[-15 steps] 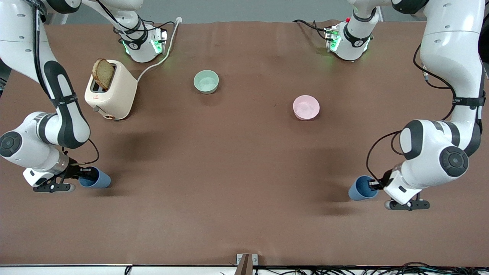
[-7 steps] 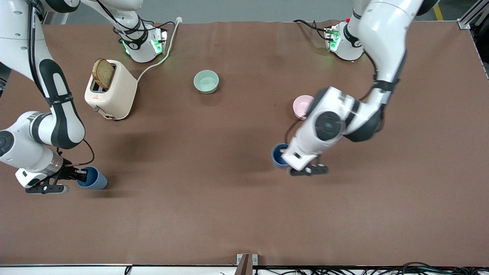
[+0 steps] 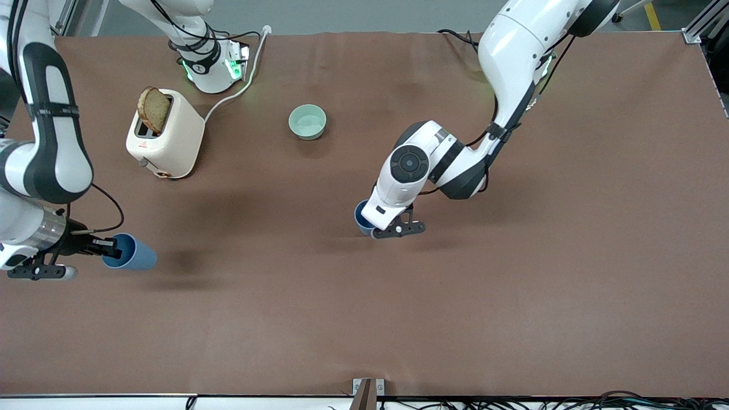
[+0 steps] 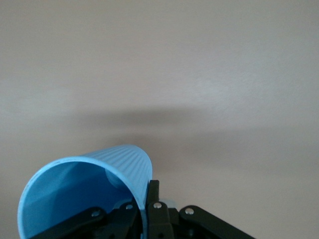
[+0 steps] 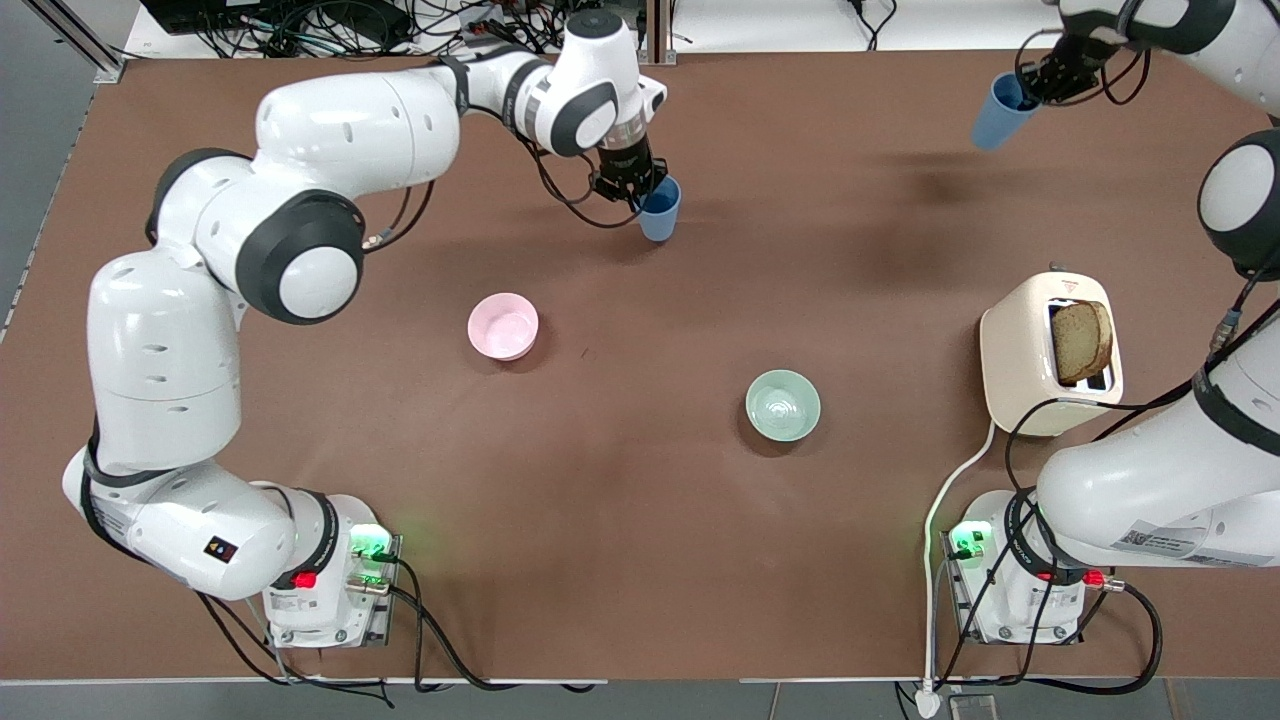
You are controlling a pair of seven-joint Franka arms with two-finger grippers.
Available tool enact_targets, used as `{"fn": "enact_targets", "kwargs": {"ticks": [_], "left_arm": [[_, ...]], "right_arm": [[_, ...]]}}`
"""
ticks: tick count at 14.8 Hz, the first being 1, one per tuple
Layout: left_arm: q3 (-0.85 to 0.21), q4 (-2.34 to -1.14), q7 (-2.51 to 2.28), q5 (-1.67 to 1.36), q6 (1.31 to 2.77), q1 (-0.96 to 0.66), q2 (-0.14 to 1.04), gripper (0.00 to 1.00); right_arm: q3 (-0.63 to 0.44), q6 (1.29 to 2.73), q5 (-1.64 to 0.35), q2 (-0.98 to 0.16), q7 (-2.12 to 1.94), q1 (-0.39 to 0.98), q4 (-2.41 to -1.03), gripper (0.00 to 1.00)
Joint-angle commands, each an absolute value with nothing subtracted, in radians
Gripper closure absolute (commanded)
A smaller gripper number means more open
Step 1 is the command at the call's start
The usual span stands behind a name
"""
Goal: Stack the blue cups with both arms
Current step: 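Release the cup, withdraw the left gripper while the right gripper brings its cup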
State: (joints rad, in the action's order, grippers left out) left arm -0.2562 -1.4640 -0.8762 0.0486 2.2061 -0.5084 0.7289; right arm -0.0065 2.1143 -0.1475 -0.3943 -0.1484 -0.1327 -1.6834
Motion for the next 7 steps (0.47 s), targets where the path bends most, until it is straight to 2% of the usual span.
{"fn": "enact_targets", "kwargs": {"ticks": [1,3,4,5,7], "left_arm": [[-0.244,-1.457,-0.897,0.061,2.221,-0.519,0.744,0.95],[-0.244,-1.456,-0.900,0.060,2.241,-0.518,0.753,0.68],[-0.242,-1.456,-0.897,0.061,2.247,-0.518,0.753,0.47],[-0.239,-1.453,-0.896,0.061,2.247,-0.518,0.747,0.00],[-0.236,-1.416,-0.894,0.063,2.237,-0.506,0.715,0.00]], "right_arm": [[0.047,2.098,-0.167,-0.333,0.025,-0.094,-1.703,0.99],[0.116,2.092,-0.164,-0.308,0.154,-0.092,-1.703,0.99],[0.152,2.070,-0.160,-0.292,0.208,-0.089,-1.703,0.99],[0.187,2.051,-0.158,-0.279,0.260,-0.086,-1.703,0.99],[0.273,2.030,-0.152,-0.258,0.372,-0.083,-1.703,0.99]]}}
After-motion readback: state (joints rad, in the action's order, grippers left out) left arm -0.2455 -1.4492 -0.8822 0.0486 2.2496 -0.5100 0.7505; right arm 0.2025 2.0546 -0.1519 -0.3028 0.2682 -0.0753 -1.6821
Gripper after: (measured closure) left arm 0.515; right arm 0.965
